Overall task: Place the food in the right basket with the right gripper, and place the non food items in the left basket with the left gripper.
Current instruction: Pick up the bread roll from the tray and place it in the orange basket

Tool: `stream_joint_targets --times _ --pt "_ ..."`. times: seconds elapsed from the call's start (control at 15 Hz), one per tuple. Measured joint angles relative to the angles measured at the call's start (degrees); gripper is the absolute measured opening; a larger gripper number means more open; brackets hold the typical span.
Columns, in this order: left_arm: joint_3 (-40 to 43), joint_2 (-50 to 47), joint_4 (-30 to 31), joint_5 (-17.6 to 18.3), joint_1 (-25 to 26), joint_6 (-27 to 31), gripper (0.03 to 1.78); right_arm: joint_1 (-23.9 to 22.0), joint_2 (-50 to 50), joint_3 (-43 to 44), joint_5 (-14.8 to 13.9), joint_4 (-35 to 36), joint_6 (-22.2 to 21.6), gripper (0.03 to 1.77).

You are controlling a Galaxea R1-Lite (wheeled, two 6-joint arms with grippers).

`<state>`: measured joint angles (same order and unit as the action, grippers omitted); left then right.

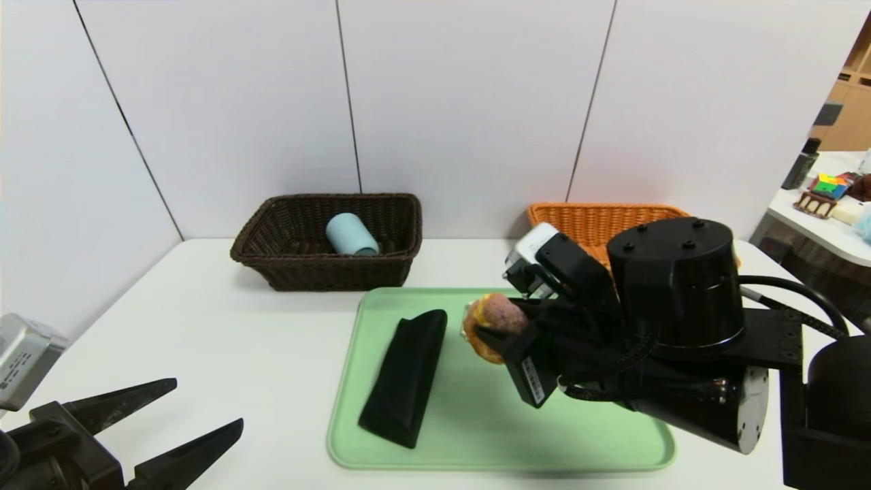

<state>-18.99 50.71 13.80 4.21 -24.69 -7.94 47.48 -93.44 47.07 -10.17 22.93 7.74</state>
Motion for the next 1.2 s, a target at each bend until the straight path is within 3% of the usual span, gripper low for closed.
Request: stream_joint_targets --times 0.27,0.53,1.2 --pt "-0.1 0.0 0.0 0.0 0.0 -0.1 1.69 -1.8 2.7 3.6 -1.7 -0.1 2.9 0.69" --pt "-0.4 0.1 0.0 0.0 0.0 0.1 1.69 -8.2 3.7 8.0 -1.5 0.0 6.0 0.69" --pt "-0.4 0.5 0.0 0.0 0.0 0.1 1.69 -26.7 -2.4 16.4 3.2 0.7 9.4 0.67"
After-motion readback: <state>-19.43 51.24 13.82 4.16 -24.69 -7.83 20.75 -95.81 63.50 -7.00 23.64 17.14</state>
